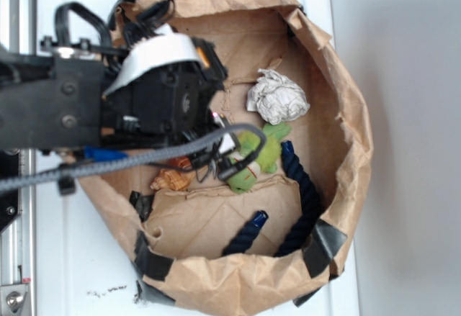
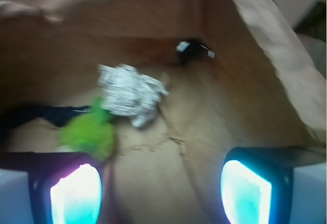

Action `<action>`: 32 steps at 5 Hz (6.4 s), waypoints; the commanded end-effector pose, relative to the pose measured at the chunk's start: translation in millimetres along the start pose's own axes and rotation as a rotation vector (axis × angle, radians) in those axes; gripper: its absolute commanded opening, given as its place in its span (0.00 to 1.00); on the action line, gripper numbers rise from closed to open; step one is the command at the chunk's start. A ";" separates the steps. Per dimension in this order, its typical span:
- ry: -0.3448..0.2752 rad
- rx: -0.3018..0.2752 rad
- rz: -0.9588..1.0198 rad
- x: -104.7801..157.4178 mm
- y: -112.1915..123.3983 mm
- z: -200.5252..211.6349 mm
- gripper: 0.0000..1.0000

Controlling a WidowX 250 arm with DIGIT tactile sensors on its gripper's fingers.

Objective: Grab the white paper.

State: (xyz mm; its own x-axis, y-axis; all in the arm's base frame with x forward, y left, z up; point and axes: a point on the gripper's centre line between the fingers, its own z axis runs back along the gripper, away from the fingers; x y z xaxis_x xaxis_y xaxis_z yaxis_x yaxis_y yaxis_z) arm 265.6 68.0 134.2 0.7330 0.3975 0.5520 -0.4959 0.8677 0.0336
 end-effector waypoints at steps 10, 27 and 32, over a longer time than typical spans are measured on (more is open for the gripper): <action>0.159 -0.058 -0.083 38.9 -55.3 -70.8 1.00; 0.211 -0.153 -0.178 90.6 -14.0 -104.3 0.00; 0.163 -0.289 -0.421 45.9 2.6 154.6 0.00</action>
